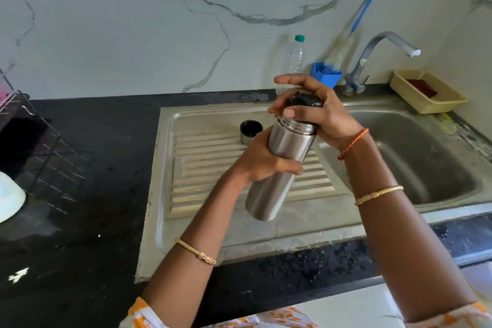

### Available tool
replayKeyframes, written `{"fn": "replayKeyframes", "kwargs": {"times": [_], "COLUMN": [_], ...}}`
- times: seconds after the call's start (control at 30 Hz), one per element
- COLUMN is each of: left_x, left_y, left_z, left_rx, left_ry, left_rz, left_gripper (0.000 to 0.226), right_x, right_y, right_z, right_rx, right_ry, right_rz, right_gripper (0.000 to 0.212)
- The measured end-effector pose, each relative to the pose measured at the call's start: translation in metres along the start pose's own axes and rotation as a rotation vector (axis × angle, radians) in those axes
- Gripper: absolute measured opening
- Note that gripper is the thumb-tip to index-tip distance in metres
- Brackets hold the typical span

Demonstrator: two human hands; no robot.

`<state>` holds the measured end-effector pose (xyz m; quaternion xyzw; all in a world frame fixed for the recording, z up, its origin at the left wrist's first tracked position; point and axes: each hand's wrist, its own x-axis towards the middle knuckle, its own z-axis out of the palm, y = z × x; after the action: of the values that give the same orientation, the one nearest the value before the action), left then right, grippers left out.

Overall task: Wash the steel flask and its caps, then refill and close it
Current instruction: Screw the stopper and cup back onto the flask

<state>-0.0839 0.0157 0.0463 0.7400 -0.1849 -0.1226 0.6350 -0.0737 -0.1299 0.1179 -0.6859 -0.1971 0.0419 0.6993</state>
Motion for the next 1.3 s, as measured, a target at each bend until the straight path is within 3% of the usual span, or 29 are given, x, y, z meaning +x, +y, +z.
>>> {"fn": "replayKeyframes", "kwargs": {"times": [0.07, 0.2, 0.3, 0.4, 0.47, 0.53, 0.57, 0.63, 0.73, 0.83, 0.9, 1.0, 1.07, 1.13, 1.2, 1.3], "left_x": [-0.001, -0.006, -0.009, -0.011, -0.014, -0.016, -0.017, -0.019, -0.022, -0.022, -0.021, -0.019, -0.019, -0.018, -0.017, -0.015], "left_y": [0.008, 0.013, 0.012, 0.007, 0.0, -0.007, -0.011, -0.017, -0.024, -0.028, -0.029, -0.033, -0.035, -0.035, -0.035, -0.033], "left_z": [0.001, 0.014, 0.019, 0.015, 0.008, -0.001, -0.006, -0.016, -0.025, -0.029, -0.028, -0.028, -0.029, -0.03, -0.03, -0.024], "left_rx": [-0.013, -0.091, -0.101, -0.118, -0.09, -0.045, -0.03, -0.012, -0.026, -0.09, -0.109, -0.122, -0.128, -0.123, -0.116, -0.11], "left_ry": [0.001, 0.209, 0.267, 0.312, 0.35, 0.37, 0.385, 0.424, 0.454, 0.491, 0.517, 0.553, 0.568, 0.572, 0.572, 0.574], "left_rz": [-0.018, -0.097, -0.096, -0.099, -0.108, -0.098, -0.09, -0.081, -0.086, -0.091, -0.096, -0.11, -0.12, -0.12, -0.124, -0.124], "left_gripper": [0.046, 0.047, 0.051, 0.052, 0.054, 0.056, 0.057, 0.058, 0.057, 0.057, 0.057, 0.055, 0.054, 0.053, 0.052, 0.052], "right_x": [0.002, 0.005, 0.007, 0.01, 0.015, 0.026, 0.033, 0.044, 0.051, 0.057, 0.064, 0.072, 0.071, 0.07, 0.066, 0.053], "right_y": [-0.003, -0.009, -0.009, -0.011, -0.005, 0.016, 0.032, 0.072, 0.129, 0.153, 0.158, 0.159, 0.158, 0.149, 0.135, 0.113], "right_z": [0.004, 0.021, 0.03, 0.029, 0.02, 0.006, 0.0, -0.01, -0.011, 0.0, 0.007, 0.014, 0.012, 0.007, 0.0, -0.019], "right_rx": [-0.002, -0.13, -0.211, -0.262, -0.085, 0.139, 0.126, -0.261, -0.703, -0.989, -1.168, -1.248, -1.091, -0.747, -0.331, 0.371], "right_ry": [0.079, 0.253, 0.347, 0.204, 0.08, 0.136, 0.197, 0.234, 0.091, 0.017, -0.026, 0.017, 0.117, 0.274, 0.419, 0.46], "right_rz": [-0.012, -0.032, -0.031, 0.054, 0.119, 0.202, 0.241, 0.257, 0.315, 0.413, 0.551, 0.545, 0.513, 0.536, 0.694, 0.959], "right_gripper": [0.042, 0.03, 0.025, 0.043, 0.069, 0.076, 0.066, 0.04, 0.035, 0.021, 0.024, 0.027, 0.023, 0.025, 0.034, 0.044]}}
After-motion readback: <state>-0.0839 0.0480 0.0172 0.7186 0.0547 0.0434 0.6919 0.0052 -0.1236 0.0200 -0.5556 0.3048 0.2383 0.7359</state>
